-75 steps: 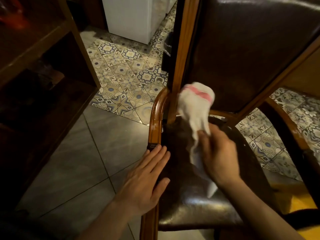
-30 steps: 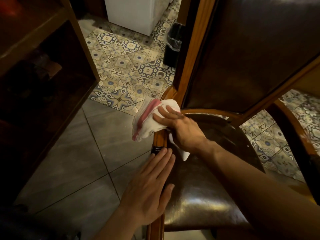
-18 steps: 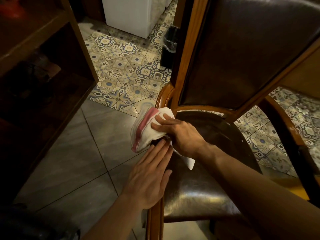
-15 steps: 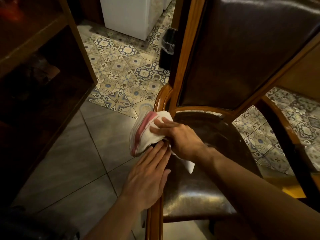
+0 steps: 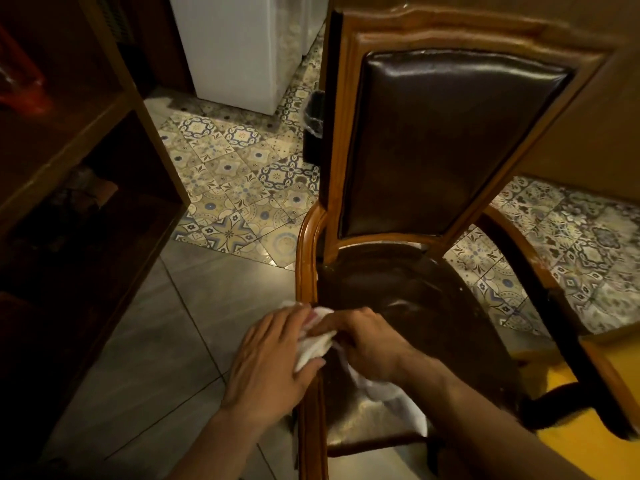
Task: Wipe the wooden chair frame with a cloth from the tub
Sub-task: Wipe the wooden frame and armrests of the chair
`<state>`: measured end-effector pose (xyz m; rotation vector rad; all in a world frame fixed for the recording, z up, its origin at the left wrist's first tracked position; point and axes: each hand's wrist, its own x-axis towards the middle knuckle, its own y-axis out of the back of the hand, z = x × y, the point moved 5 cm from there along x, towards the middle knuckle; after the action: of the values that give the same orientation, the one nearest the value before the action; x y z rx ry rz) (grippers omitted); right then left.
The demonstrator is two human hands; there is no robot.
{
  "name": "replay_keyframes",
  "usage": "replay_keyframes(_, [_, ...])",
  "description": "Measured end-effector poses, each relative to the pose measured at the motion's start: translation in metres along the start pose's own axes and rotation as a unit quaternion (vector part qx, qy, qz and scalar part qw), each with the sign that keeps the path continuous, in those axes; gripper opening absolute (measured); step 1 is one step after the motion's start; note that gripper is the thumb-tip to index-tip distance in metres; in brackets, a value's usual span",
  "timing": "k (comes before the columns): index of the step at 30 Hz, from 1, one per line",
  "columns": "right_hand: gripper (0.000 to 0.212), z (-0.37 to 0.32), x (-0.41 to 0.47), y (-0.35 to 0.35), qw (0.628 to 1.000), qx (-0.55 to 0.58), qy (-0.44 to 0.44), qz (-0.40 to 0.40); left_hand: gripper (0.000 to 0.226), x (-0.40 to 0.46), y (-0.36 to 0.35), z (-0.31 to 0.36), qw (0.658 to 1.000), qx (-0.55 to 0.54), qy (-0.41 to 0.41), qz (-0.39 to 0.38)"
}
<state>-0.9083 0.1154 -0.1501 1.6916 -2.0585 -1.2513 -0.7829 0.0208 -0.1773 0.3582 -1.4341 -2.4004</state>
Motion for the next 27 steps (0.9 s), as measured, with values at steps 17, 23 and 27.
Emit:
replay_keyframes(17, [0.055, -0.024, -0.141, 0.060, 0.955, 0.047, -0.147, 0.255, 0.030, 0.019, 0.117, 0.119, 0.984, 0.023, -0.157, -0.076])
replay_keyframes(23, [0.036, -0.046, -0.192, 0.117, 0.923, -0.056, -0.216, 0.313, 0.026, 0.028, 0.151, 0.170, 0.970, 0.047, -0.224, -0.083])
replay_keyframes(27, [0.026, -0.061, -0.228, 0.142, 0.907, -0.124, -0.232, 0.328, 0.025, 0.027, 0.168, 0.204, 0.958, 0.074, -0.263, -0.081])
